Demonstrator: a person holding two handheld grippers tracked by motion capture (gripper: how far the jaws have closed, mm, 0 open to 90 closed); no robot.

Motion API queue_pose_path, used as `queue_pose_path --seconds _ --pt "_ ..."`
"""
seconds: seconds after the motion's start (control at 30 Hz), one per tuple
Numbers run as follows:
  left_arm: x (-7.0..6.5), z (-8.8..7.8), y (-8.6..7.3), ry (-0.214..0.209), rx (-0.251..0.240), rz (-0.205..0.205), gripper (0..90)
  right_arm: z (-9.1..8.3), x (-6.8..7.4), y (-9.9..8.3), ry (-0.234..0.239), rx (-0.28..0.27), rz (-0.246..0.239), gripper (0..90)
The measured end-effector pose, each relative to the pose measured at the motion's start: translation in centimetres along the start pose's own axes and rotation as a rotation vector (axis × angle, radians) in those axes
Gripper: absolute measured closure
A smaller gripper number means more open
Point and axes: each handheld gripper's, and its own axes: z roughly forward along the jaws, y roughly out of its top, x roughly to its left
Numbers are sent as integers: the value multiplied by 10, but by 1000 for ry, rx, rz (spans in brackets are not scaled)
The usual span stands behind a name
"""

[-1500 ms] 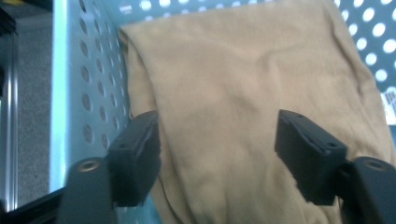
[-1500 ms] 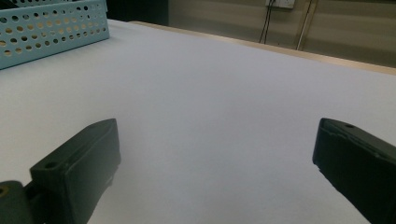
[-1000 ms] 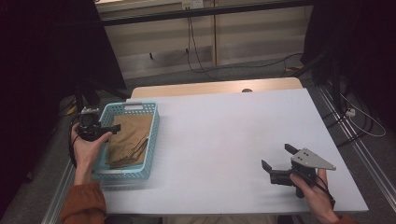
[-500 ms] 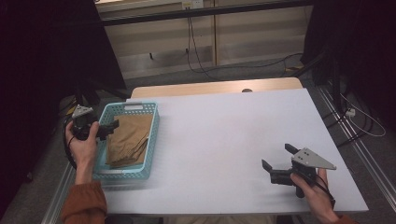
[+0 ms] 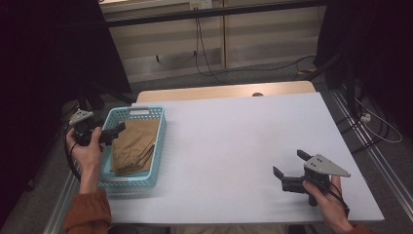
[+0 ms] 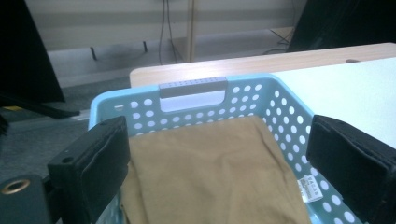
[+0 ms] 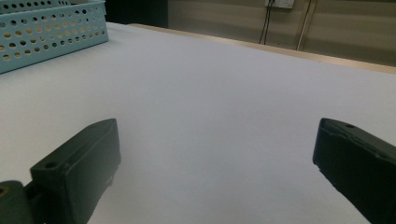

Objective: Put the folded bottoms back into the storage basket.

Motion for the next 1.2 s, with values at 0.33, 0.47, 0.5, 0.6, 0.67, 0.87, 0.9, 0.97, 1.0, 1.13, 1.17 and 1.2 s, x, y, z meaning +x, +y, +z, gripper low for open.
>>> queue_pose_path --seconds 0.33,0.47,0.5,0.6,0.67,0.87,0.9,0.97,1.0,1.13,1.17,1.2 --pt "-6 -36 -7 40 -6 27 59 3 2 2 3 -1 -8 7" --pt "-10 -48 -11 26 -33 17 60 2 2 2 -2 -2 -11 7" --pt "-10 -49 -11 25 -36 17 60 2 2 1 -6 0 -9 7" --pt "-14 -57 -15 58 -65 10 62 1 1 2 -11 -5 -8 7" --pt "-16 -62 -16 81 -66 6 62 1 1 2 -14 -7 -11 5" --pt "-30 -76 -16 56 -68 28 62 0 3 2 -11 -9 -14 6" --pt "-32 -77 -17 51 -69 35 62 0 3 3 -12 -10 -16 6" --pt "-38 -81 -20 46 -67 45 55 0 3 3 -11 -11 -17 5" --pt "-41 -81 -21 58 -62 51 55 0 3 3 -11 -11 -17 5" --pt "-50 -83 -26 49 -71 53 47 0 3 3 -11 -10 -16 6" --pt "-53 -83 -26 43 -76 54 48 0 3 3 -10 -10 -18 6" --pt "-56 -83 -27 34 -79 54 47 0 3 3 -9 -10 -18 6"
